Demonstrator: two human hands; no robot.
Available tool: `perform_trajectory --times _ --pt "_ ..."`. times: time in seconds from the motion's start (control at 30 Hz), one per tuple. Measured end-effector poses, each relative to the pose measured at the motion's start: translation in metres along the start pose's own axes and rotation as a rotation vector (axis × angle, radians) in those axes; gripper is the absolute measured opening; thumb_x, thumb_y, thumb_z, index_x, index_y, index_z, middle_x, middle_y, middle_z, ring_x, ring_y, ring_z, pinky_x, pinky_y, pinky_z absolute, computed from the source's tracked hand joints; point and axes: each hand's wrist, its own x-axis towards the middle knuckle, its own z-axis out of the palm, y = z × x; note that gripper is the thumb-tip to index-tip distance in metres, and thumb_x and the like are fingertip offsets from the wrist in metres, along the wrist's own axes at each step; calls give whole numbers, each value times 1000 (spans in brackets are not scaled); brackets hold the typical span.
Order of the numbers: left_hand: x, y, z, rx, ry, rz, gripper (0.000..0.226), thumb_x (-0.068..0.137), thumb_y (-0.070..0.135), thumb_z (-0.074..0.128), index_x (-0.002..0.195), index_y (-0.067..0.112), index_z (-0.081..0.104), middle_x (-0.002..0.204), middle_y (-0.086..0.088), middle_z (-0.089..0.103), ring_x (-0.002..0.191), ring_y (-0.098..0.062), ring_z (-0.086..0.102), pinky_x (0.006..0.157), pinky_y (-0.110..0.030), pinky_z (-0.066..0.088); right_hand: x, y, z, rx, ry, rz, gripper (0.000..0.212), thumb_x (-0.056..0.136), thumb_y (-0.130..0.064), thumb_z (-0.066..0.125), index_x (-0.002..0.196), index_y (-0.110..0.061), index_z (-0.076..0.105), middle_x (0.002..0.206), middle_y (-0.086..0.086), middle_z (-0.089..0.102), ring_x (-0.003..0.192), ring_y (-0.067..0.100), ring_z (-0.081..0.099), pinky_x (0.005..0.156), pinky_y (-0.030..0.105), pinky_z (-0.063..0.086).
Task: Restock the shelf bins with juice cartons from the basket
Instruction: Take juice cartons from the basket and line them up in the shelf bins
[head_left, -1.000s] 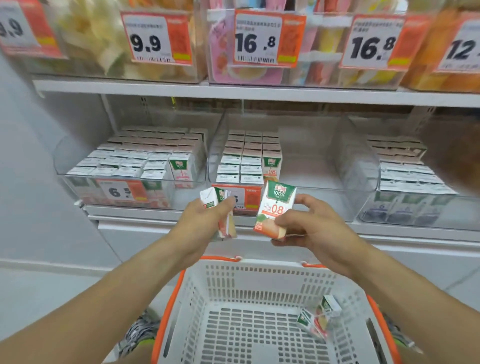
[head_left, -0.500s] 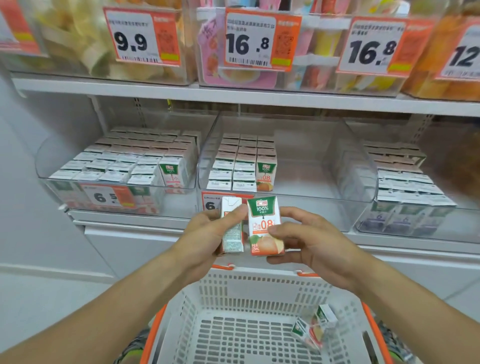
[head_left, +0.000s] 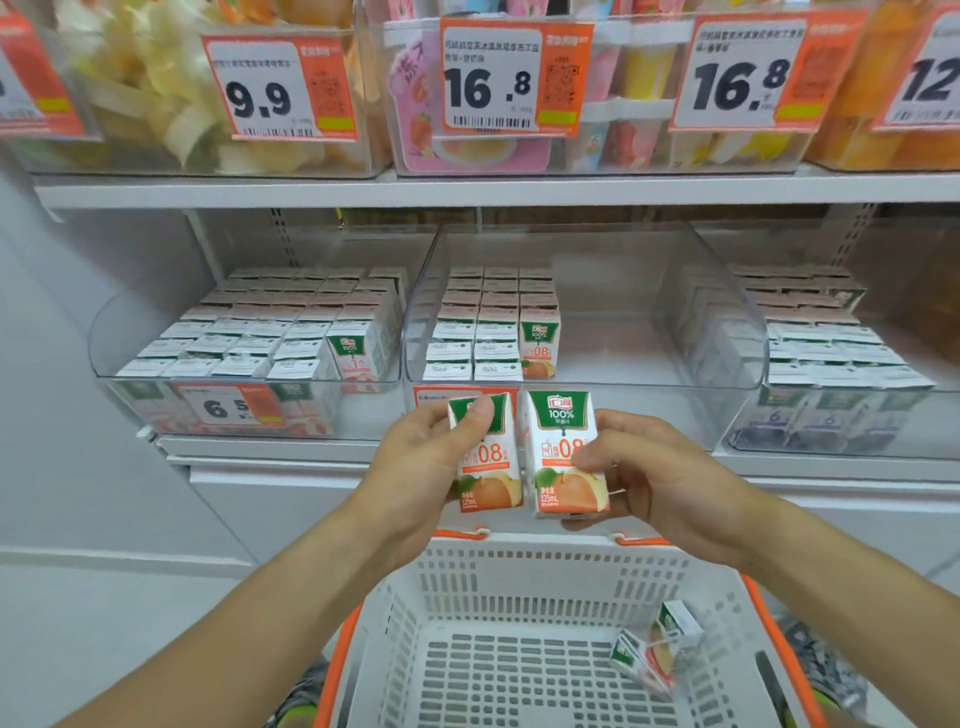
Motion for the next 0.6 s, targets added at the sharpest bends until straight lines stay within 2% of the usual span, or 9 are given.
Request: perform_trajectory --times 0.1,0.2,0.3,0.33,0.4,0.5,0.6 --pt "0 -2 2 16 36 -36 35 95 32 60 117 6 65 114 -21 71 100 -37 70 68 -41 59 0 -1 2 -34 3 -40 36 73 -19 79 102 -1 66 85 14 74 67 22 69 60 30 56" --pt "-1 -2 9 -23 18 -99 39 102 35 49 125 5 59 107 -18 74 95 -37 72 68 -42 61 1 2 5 -83 -18 -57 48 76 -27 76 115 -1 65 103 18 74 86 29 73 71 35 59" --pt "-2 0 13 -65 -83 -163 53 101 49 42 129 9 60 113 -18 72 102 -36 71 81 -44 61 3 6 8 -65 -27 -84 39 81 -21 74 116 -5 67 116 20 69 101 32 72 78 39 60" --pt "-3 0 13 -46 -133 -164 57 98 54 43 129 9 61 117 -18 71 105 -35 70 85 -45 60 4 7 9 -59 -27 -96 36 83 -19 73 116 -5 68 117 21 68 101 31 72 76 38 60" --pt "-3 -4 12 11 -163 -115 65 86 52 63 133 7 54 120 -16 69 104 -32 70 86 -47 59 4 9 11 -56 -14 -126 36 83 -19 73 116 -6 69 116 22 68 100 30 72 75 36 60" --pt "-2 -10 10 137 -141 -24 71 74 35 76 134 14 45 115 -9 71 100 -25 72 81 -40 59 5 10 12 -65 28 -186 41 77 -24 76 114 -7 71 109 20 72 98 31 72 81 34 59" --pt "-3 -13 8 262 -139 63 67 75 45 79 130 21 50 114 -4 71 98 -16 72 74 -26 57 5 12 13 -51 66 -202 41 74 -23 77 111 -8 72 105 18 74 92 27 73 79 31 59"
